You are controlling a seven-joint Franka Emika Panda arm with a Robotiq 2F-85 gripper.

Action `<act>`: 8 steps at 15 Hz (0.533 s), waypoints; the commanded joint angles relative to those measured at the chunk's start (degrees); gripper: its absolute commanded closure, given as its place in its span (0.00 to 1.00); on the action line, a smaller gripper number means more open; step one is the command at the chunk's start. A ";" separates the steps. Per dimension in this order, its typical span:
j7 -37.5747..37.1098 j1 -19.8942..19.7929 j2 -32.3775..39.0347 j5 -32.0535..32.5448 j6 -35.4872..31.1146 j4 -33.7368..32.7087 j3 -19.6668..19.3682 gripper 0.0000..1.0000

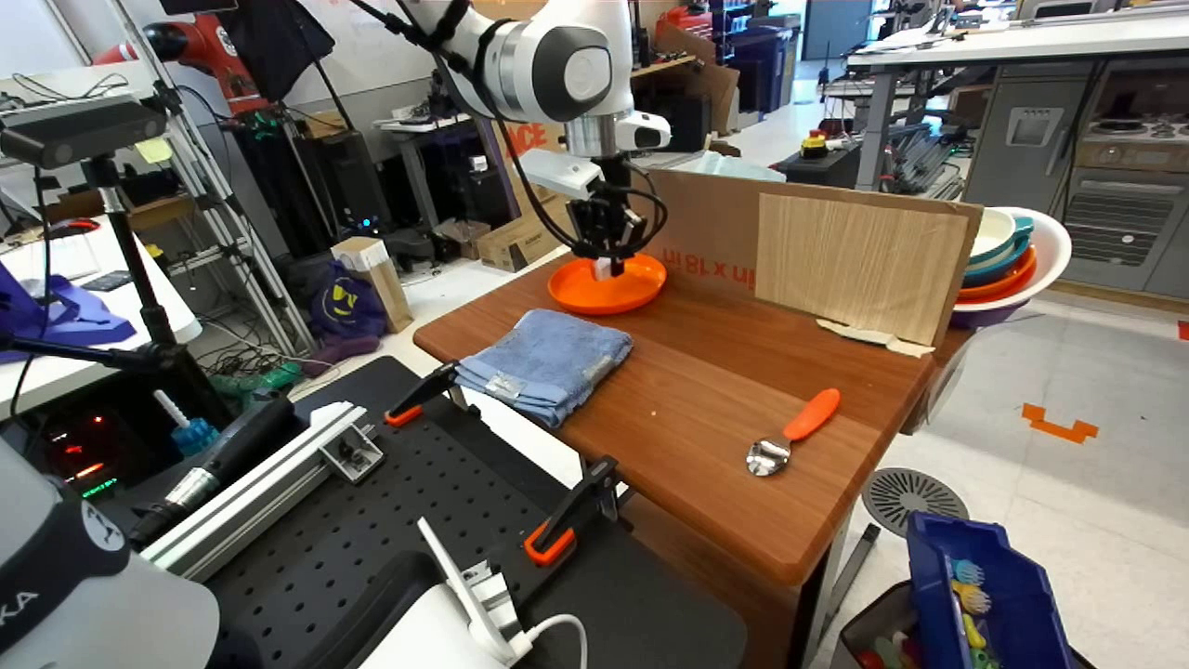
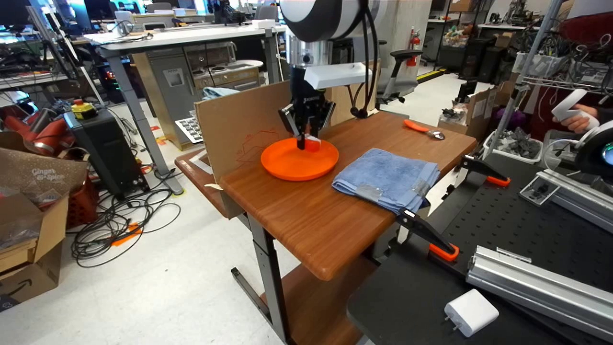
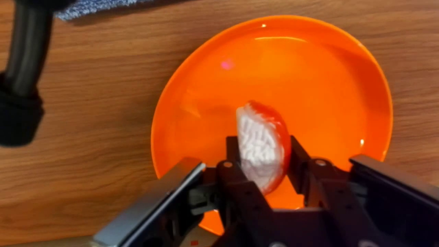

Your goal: Put the white and orange object onto the orange plate

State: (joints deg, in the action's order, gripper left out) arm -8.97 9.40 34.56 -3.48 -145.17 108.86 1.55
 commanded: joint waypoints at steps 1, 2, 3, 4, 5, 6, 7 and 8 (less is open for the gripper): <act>-1.27 0.40 2.31 1.61 2.19 -3.26 -0.60 0.89; -1.36 0.46 2.66 1.65 2.26 -3.59 -0.67 0.89; -1.37 0.52 3.15 1.73 2.16 -4.03 -0.76 0.89; -1.46 0.61 3.43 1.77 2.16 -4.25 -0.84 0.89; -1.45 0.62 3.91 1.73 2.01 -4.65 -0.84 0.89; -1.65 0.74 4.16 1.79 2.00 -4.85 -0.96 0.89; -1.69 0.77 4.54 1.78 2.04 -5.21 -0.99 0.89; -1.72 0.79 4.76 1.76 2.08 -5.39 -1.01 0.89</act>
State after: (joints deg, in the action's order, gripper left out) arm -9.16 9.49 37.86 -3.48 -145.04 105.85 1.34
